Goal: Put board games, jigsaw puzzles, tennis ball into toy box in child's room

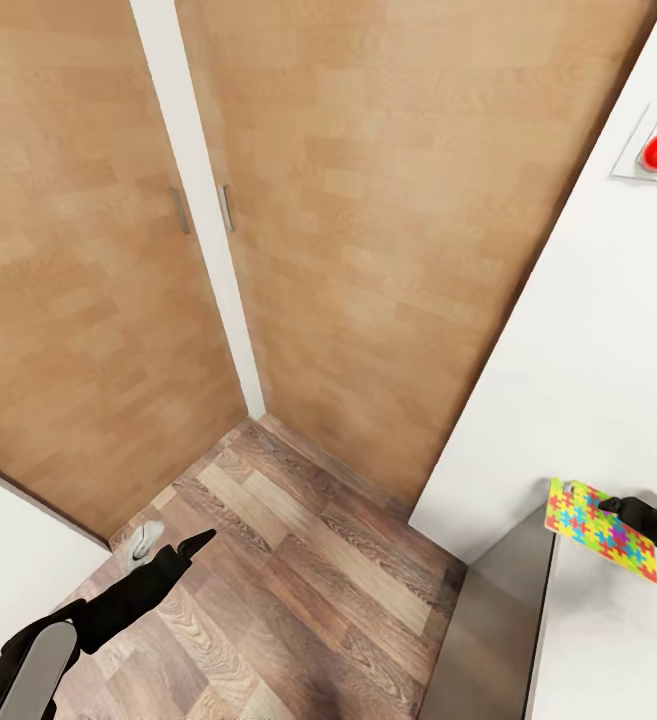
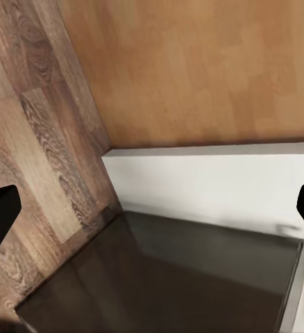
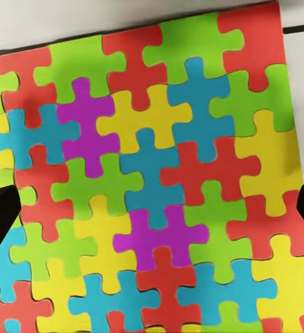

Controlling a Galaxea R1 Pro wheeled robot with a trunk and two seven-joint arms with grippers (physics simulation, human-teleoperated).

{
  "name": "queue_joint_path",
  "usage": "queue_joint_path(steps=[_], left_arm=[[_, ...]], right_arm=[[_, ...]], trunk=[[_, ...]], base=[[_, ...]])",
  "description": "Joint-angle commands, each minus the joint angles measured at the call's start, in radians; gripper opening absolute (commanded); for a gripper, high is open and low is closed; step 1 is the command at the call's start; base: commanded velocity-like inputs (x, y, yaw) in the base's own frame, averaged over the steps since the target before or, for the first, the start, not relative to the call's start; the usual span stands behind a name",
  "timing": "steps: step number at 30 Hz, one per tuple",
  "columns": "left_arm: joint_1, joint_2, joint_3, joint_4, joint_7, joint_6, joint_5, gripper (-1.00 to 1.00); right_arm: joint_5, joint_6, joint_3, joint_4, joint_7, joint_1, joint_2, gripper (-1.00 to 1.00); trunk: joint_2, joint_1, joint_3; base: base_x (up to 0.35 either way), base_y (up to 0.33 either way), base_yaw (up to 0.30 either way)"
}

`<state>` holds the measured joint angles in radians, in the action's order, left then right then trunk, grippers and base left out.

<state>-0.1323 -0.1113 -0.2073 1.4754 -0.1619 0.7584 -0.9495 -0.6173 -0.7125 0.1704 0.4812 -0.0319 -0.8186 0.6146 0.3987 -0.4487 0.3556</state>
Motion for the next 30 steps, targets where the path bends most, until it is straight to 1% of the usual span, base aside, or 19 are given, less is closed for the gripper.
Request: queue_joint_path(steps=[1,9,30], left_arm=[[-0.001,0.0,-0.001,0.0,-0.004,0.006,0.002,1.0],[-0.001,0.0,-0.001,0.0,-0.004,0.006,0.002,1.0],[-0.001,0.0,-0.001,0.0,-0.004,0.006,0.002,1.0]], right_arm=[[-0.017,-0.007,0.006,-0.019,-0.008,0.001,-0.068,1.0],[-0.017,-0.008,0.007,-0.018,-0.047,0.001,-0.061,1.0],[-0.017,-0.008,0.008,-0.018,-0.061,0.001,-0.052,1.0]], trunk=[[0.001,-0.001,0.002],[0.001,-0.001,0.002],[0.001,-0.001,0.002]], base=[[0.0,0.0,0.151],[0.0,0.0,0.069],[0.0,0.0,0.008]])
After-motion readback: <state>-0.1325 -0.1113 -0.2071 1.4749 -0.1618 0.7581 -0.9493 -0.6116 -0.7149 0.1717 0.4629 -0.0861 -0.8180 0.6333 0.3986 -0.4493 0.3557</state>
